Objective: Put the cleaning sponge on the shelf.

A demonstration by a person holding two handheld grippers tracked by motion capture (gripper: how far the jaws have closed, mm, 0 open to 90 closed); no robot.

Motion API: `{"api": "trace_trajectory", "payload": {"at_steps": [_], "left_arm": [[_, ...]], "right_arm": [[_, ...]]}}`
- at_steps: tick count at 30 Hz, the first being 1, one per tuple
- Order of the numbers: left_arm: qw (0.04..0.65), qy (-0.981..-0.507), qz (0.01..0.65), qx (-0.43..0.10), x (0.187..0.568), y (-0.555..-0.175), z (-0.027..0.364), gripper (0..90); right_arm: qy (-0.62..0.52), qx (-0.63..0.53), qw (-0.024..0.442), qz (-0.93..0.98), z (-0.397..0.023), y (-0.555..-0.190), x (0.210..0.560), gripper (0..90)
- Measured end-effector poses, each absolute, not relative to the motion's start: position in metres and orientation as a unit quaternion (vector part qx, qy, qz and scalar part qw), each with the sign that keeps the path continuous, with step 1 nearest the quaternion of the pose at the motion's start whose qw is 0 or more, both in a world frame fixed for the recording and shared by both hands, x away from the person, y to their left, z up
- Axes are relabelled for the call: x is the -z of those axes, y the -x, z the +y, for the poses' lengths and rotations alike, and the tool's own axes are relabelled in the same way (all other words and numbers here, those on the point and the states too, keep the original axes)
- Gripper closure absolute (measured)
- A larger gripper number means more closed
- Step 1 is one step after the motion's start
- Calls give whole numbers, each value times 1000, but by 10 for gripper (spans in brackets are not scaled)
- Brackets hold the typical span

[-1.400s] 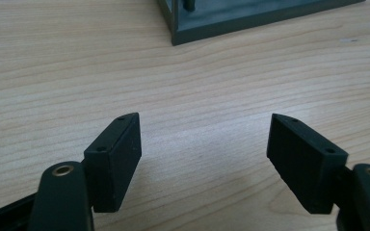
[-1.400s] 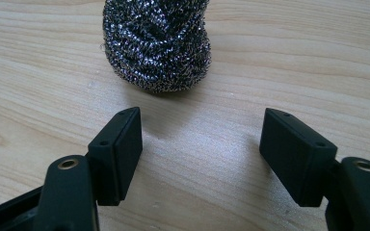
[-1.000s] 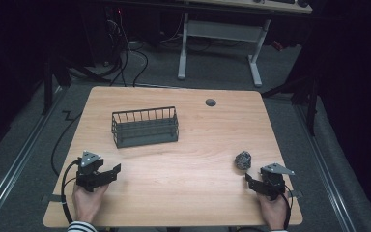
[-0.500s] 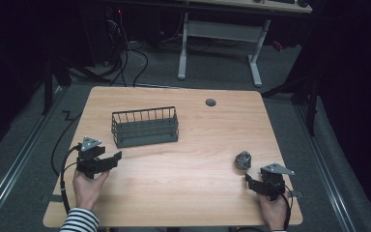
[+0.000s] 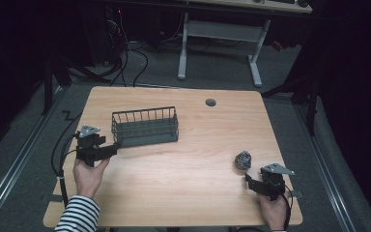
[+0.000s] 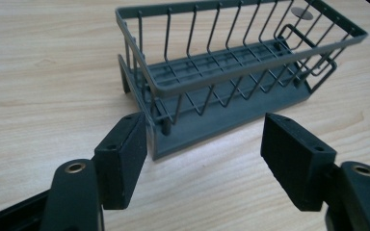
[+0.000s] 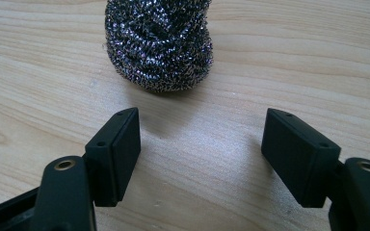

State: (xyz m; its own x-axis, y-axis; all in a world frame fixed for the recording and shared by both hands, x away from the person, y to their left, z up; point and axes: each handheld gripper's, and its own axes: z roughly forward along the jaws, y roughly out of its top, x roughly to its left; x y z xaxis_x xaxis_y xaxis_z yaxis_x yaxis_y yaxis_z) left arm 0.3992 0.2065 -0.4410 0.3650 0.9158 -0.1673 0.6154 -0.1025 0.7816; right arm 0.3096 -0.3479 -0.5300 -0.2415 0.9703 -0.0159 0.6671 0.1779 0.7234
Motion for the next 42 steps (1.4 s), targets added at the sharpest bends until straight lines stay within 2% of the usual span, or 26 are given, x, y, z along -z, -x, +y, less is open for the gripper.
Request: {"api": "trace_trajectory", "payload": {"at_steps": [19,42], "left_arm": [[389,-714,548,-198,416,-443,204,342],[356,-710,573,-204,434,-479,199,387]], "right_arm": [[-563,-306,247,727,-348,-309,530,301],[-562,-306,248,727,-348,-309,530,301]]}}
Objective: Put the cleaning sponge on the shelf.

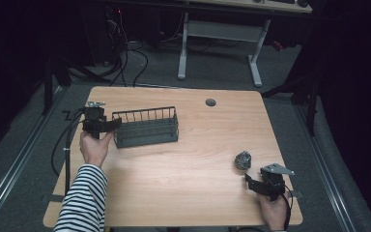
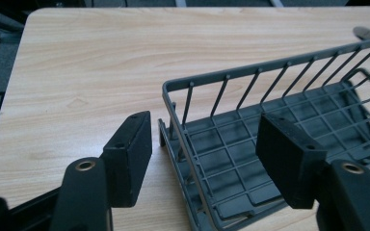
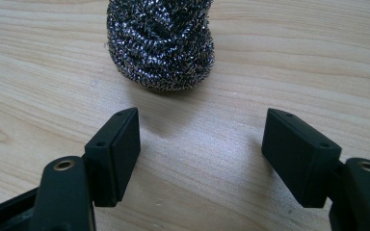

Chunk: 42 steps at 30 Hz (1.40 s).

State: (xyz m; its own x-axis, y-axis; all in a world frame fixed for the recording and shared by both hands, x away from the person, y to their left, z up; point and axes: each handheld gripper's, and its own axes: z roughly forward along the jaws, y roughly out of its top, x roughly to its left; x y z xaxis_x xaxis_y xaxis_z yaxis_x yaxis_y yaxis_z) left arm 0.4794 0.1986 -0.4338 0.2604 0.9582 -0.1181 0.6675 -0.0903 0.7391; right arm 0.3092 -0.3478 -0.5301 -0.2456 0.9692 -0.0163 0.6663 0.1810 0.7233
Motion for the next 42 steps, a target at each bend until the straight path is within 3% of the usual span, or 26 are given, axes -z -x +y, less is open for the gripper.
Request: {"api": "trace_trajectory", "payload": {"at_steps": [24,42], "left_arm": [[347,-720,574,-178,453,-477,198,643],[351,-728,562,-179,455,-465,193,698]], "right_arm": [[-561,-305,248,729,-348,-309,530,300],[-561,-305,249,728,-348,-309,530,299]]}}
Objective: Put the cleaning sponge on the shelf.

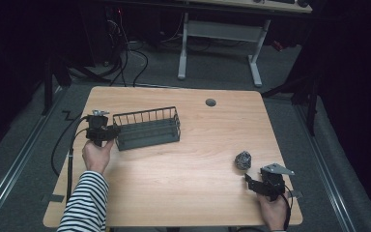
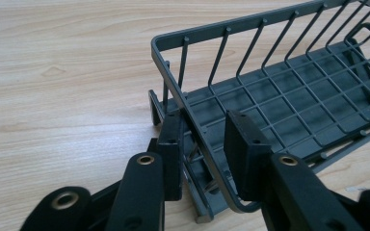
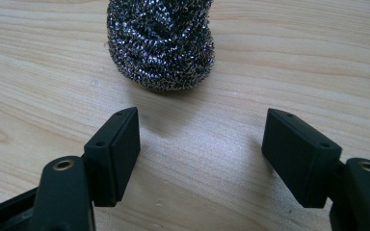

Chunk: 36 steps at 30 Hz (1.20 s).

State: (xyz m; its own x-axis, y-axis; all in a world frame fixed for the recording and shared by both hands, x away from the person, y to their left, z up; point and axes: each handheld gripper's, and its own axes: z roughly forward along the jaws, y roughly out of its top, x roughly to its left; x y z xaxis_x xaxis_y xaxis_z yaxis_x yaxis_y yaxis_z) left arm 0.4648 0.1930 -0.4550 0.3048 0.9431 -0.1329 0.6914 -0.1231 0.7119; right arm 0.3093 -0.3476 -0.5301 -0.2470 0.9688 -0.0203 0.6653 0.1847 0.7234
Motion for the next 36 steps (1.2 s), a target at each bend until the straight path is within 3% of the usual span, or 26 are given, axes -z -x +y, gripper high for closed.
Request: {"api": "trace_trajectory", "payload": {"at_steps": [36], "left_arm": [[385,-762,499,-146,458,-426,118,705]], "right_arm": [[-561,-305,249,728,-348,-309,530,299]]}}
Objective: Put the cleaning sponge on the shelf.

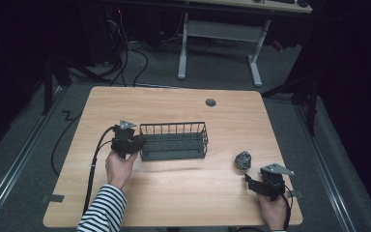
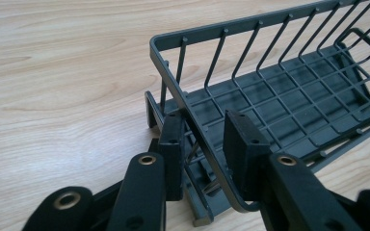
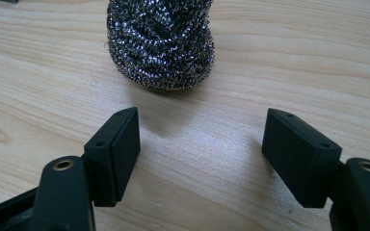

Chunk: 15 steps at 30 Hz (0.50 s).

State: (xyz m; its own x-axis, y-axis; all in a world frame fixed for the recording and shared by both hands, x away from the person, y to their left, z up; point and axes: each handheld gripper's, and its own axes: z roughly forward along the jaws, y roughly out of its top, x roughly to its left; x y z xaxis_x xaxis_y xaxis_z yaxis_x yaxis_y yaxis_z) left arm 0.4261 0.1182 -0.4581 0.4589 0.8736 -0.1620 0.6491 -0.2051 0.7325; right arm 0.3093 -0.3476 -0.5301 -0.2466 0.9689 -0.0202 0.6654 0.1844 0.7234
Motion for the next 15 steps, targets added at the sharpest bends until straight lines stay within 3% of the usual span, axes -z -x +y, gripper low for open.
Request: {"api": "trace_trajectory", "payload": {"at_steps": [15], "left_arm": [[376,-768,497,-145,457,-422,106,671]], "right_arm": [[-561,-305,249,728,-348,-309,530,299]]}}
